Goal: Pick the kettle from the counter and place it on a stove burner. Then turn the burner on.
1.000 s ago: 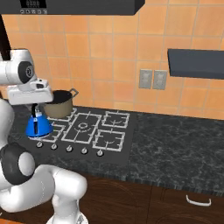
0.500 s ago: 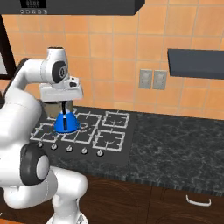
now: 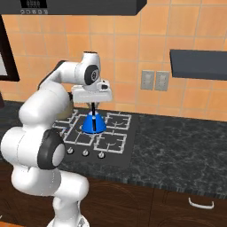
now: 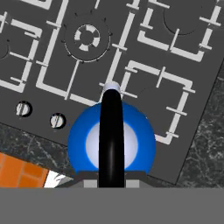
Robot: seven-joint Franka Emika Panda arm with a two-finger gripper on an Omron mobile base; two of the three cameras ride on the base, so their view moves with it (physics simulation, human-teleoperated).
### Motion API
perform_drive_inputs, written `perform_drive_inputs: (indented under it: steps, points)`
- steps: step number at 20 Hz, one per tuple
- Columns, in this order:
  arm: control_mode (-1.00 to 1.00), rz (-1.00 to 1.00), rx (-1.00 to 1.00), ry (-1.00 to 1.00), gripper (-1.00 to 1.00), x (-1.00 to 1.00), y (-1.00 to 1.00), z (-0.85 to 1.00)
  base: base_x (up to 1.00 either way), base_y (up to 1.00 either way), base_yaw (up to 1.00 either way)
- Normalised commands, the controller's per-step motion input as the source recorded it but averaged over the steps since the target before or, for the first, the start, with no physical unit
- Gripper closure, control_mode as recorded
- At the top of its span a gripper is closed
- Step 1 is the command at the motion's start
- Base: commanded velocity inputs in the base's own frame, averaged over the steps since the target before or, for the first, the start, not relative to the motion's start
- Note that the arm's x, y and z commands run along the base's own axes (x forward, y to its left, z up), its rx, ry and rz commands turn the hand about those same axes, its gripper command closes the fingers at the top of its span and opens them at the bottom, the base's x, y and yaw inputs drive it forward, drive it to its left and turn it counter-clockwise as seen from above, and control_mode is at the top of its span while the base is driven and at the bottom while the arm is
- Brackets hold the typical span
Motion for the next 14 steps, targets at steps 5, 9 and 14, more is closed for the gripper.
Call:
perform_drive_inputs:
  steps: [5,9,14]
  points:
    - [-1.0,0.0,0.0,0.15,1.0,0.58,-0.31,-0.27,0.0,0.0,0.0]
    - [-1.0,0.0,0.0,0.01,1.0,0.13,0.0,-0.63,0.0,0.0,0.0]
    - [-1.0,0.0,0.0,-0.02,1.0,0.01,0.0,-0.49,0.0,0.0,0.0]
